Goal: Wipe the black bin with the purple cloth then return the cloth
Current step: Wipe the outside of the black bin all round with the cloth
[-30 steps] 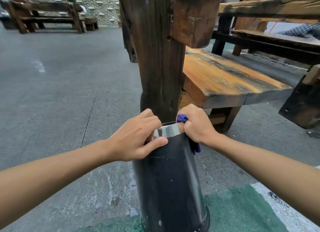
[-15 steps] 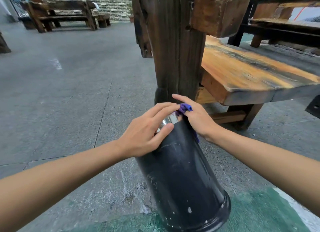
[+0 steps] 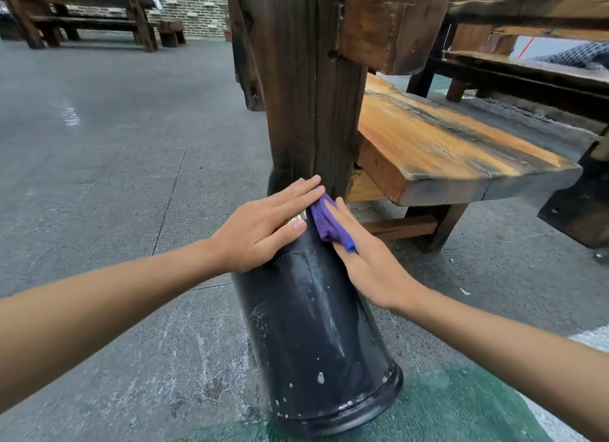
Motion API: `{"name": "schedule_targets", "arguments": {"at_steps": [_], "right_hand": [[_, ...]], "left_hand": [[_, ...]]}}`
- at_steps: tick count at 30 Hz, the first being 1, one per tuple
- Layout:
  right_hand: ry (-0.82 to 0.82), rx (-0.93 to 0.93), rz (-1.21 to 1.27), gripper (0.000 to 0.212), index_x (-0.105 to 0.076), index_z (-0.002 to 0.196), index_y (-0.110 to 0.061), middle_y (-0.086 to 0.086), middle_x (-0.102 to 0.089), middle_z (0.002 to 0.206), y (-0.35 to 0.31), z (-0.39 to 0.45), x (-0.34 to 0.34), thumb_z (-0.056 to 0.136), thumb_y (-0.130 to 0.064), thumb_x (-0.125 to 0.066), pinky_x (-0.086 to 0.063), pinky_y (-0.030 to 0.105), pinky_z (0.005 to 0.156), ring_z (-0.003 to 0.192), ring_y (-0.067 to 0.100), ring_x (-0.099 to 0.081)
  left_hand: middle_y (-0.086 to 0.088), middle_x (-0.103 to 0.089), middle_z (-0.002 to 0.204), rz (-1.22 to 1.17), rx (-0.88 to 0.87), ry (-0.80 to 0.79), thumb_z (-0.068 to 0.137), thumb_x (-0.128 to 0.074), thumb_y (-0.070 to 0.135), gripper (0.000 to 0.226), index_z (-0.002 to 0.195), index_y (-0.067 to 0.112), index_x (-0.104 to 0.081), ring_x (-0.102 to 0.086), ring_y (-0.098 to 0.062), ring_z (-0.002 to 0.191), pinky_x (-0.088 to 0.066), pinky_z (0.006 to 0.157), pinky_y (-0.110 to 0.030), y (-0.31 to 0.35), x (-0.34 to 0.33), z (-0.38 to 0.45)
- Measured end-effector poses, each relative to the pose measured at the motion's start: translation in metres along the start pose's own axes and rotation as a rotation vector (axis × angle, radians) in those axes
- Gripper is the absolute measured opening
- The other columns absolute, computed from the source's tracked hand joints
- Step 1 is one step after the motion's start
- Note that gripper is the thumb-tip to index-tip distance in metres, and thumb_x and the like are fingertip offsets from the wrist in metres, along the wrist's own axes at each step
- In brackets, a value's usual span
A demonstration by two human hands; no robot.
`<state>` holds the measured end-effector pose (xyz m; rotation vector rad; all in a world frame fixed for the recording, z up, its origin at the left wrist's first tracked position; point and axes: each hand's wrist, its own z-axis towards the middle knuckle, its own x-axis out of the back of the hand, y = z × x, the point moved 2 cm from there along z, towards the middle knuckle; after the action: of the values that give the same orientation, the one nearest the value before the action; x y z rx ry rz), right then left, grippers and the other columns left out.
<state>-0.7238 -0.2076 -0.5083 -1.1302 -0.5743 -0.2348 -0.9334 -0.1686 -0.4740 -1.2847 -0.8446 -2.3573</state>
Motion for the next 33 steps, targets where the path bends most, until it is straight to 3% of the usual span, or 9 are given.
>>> {"name": "schedule_targets", "arguments": {"at_steps": [2, 6, 10, 14, 19, 22, 27, 30, 33], "right_hand": [[0.018, 0.039, -0.063, 0.075, -0.025, 0.154, -0.049, -0.016, -0.009, 0.168, 0.005, -0.011, -0.002, 0.101, 0.001, -0.045, -0.008, 0.008, 0.118, 0.153, -0.004, -0.003], [0.025, 0.099, -0.195, 0.086, -0.027, 0.159, -0.033, -0.006, -0.008, 0.17, 0.008, -0.036, -0.006, 0.09, 0.016, -0.041, -0.011, 0.029, 0.127, 0.156, 0.007, -0.007], [-0.023, 0.188, -0.318, 0.085, -0.034, 0.157, -0.028, -0.002, -0.011, 0.17, 0.006, -0.056, -0.008, 0.085, 0.016, -0.042, -0.015, 0.04, 0.127, 0.158, 0.019, -0.009], [-0.109, 0.285, -0.418, 0.082, -0.041, 0.152, -0.026, 0.006, -0.019, 0.168, 0.012, -0.073, -0.004, 0.084, 0.019, -0.047, -0.021, 0.051, 0.125, 0.157, 0.032, -0.012], [-0.142, 0.364, -0.464, 0.062, -0.054, 0.145, -0.022, 0.008, -0.032, 0.164, 0.021, -0.096, 0.011, 0.091, 0.007, -0.058, -0.03, 0.049, 0.121, 0.154, 0.033, -0.023], [-0.154, 0.456, -0.533, 0.039, -0.058, 0.141, -0.018, 0.013, -0.041, 0.158, 0.025, -0.117, 0.023, 0.103, -0.018, -0.052, -0.033, 0.043, 0.121, 0.151, 0.029, -0.033], [-0.228, 0.483, -0.615, 0.037, -0.066, 0.135, -0.024, 0.009, -0.05, 0.152, 0.032, -0.145, 0.045, 0.106, -0.036, -0.046, -0.044, 0.03, 0.112, 0.14, 0.018, -0.05], [-0.154, 0.397, -0.539, 0.03, -0.073, 0.124, -0.023, 0.003, -0.061, 0.142, 0.027, -0.135, 0.061, 0.099, -0.021, -0.057, -0.053, 0.028, 0.099, 0.125, 0.012, -0.063], [0.082, 0.169, -0.335, 0.064, -0.073, 0.119, -0.021, -0.002, -0.069, 0.128, 0.014, -0.104, 0.066, 0.067, 0.007, -0.048, -0.05, 0.026, 0.103, 0.12, 0.012, -0.067]], "left_hand": [[0.015, -0.022, 0.17, -0.003, -0.013, 0.0, 0.106, -0.03, 0.043, 0.056, 0.16, 0.03, -0.033, -0.015, -0.004, 0.158, -0.025, 0.127, -0.031, 0.001, -0.001, 0.0], [0.012, -0.028, 0.169, 0.017, -0.035, 0.036, 0.107, -0.032, 0.038, 0.054, 0.16, 0.025, -0.034, -0.02, -0.007, 0.158, -0.031, 0.125, -0.037, 0.003, -0.003, -0.004], [0.006, -0.038, 0.165, 0.051, -0.031, 0.061, 0.108, -0.032, 0.035, 0.051, 0.155, 0.021, -0.044, -0.034, -0.011, 0.154, -0.035, 0.123, -0.041, -0.003, -0.003, -0.004], [0.009, -0.041, 0.163, 0.029, -0.005, 0.029, 0.108, -0.031, 0.033, 0.049, 0.151, 0.022, -0.05, -0.039, -0.004, 0.149, -0.035, 0.121, -0.034, -0.009, -0.002, 0.002], [0.012, -0.045, 0.16, 0.029, 0.015, 0.019, 0.108, -0.027, 0.036, 0.049, 0.149, 0.026, -0.053, -0.041, -0.002, 0.147, -0.036, 0.119, -0.03, -0.006, -0.005, 0.009], [0.013, -0.046, 0.16, 0.031, 0.026, 0.015, 0.108, -0.026, 0.038, 0.05, 0.149, 0.026, -0.052, -0.041, -0.001, 0.147, -0.035, 0.119, -0.028, -0.004, -0.006, 0.012], [0.013, -0.046, 0.159, -0.009, 0.031, 0.002, 0.108, -0.028, 0.039, 0.05, 0.15, 0.026, -0.052, -0.041, -0.002, 0.147, -0.035, 0.121, -0.037, 0.0, -0.006, 0.012], [0.01, -0.049, 0.158, -0.078, 0.038, -0.022, 0.107, -0.029, 0.042, 0.053, 0.15, 0.023, -0.052, -0.041, -0.002, 0.148, -0.034, 0.122, -0.039, 0.006, -0.006, 0.015], [0.008, -0.048, 0.159, -0.152, 0.056, -0.074, 0.103, -0.029, 0.05, 0.061, 0.152, 0.019, -0.05, -0.04, -0.003, 0.149, -0.03, 0.124, -0.036, 0.015, -0.006, 0.022]]}}
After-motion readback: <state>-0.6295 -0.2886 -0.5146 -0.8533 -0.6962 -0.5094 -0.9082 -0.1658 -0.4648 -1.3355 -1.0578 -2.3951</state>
